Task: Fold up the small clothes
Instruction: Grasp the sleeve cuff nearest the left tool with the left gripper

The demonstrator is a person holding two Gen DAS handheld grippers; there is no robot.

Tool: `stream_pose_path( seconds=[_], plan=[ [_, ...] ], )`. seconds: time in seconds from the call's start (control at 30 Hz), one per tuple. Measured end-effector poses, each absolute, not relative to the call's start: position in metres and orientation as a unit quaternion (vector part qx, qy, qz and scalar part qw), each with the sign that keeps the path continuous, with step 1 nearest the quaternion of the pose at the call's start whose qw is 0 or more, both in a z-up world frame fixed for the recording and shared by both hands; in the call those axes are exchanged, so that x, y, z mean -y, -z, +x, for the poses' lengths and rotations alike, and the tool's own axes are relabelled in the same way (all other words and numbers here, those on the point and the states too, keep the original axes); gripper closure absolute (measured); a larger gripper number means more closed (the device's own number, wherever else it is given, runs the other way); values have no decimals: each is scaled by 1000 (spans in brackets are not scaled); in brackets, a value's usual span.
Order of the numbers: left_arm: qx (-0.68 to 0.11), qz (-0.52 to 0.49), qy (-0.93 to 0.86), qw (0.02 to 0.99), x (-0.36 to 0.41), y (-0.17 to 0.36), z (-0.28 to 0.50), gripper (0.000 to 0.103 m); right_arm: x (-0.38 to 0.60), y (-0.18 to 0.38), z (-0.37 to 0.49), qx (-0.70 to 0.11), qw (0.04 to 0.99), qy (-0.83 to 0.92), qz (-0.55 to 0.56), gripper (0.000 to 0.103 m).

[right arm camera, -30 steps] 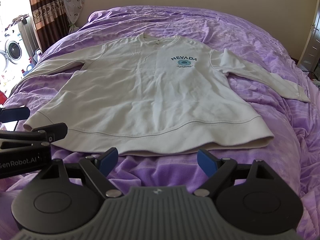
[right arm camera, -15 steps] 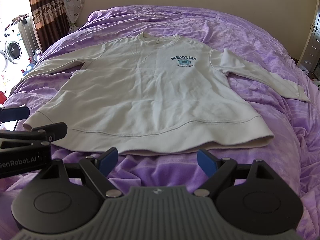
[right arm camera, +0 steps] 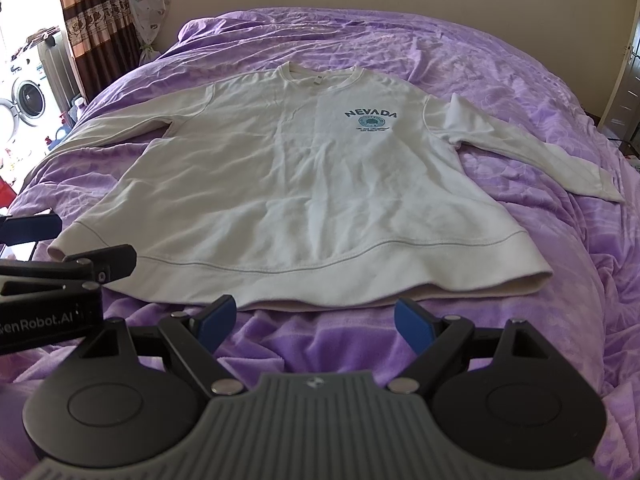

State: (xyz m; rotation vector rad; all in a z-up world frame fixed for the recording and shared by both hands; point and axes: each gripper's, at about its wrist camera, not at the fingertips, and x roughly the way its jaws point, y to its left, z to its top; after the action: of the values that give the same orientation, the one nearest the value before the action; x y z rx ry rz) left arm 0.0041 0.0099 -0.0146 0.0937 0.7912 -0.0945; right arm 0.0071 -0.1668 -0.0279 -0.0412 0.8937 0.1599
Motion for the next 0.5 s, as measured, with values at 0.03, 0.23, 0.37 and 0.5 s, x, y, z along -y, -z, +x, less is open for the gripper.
stream_pose_path(
  seconds=[0.03,0.23,0.37,0.5],
  plan=[
    [-384,39,50,921,-15,14,6,6,166,26,9,-431,898,-81,-21,20],
    [-383,-18,49,922,-64,-8,37,14,176,10,35,-409,903,-128,-23,20],
    [-394,-86,30,915,-125,-24,68,25,187,-1,71,-390,906,-163,0,20],
    [-386,-125,-24,914,-196,-36,91,26,184,-6,107,-354,924,-145,-21,20]
  ],
)
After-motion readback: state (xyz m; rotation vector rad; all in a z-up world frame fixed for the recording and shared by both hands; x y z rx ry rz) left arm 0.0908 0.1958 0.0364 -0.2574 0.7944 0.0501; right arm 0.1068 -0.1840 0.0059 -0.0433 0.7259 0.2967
